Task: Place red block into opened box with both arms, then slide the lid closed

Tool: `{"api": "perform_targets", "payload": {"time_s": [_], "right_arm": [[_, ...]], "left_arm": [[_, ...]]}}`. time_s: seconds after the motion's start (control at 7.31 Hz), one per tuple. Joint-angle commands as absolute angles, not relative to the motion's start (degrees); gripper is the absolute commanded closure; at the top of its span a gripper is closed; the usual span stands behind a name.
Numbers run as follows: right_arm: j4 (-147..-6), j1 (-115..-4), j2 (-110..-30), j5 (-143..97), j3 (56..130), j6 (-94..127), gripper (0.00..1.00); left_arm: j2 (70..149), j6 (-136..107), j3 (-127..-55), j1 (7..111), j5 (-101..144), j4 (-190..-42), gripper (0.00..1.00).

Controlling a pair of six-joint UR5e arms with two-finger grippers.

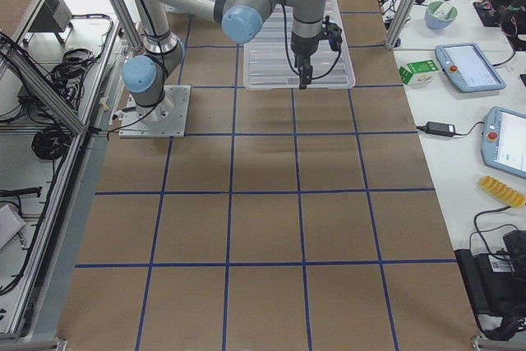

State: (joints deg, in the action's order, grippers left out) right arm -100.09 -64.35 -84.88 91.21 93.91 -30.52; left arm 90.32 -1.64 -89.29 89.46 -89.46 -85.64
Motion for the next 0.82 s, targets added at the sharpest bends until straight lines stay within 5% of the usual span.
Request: {"api": "perform_targets", "payload": {"time_s": [0.0,0.68], "right_arm": [[-115.1,-62.9,-84.6,92.2,106.8,-31.3,0.00],[-114.9,-65.7,-85.3,89.3,106.9,-27.0,0.00]], "left_arm": [[87.3,-1.1,-88.9,87.3,-91.1,-86.5,0.00],[88.9,-1.7,-88.9,88.4,-90.8,-87.5,0.00]]}}
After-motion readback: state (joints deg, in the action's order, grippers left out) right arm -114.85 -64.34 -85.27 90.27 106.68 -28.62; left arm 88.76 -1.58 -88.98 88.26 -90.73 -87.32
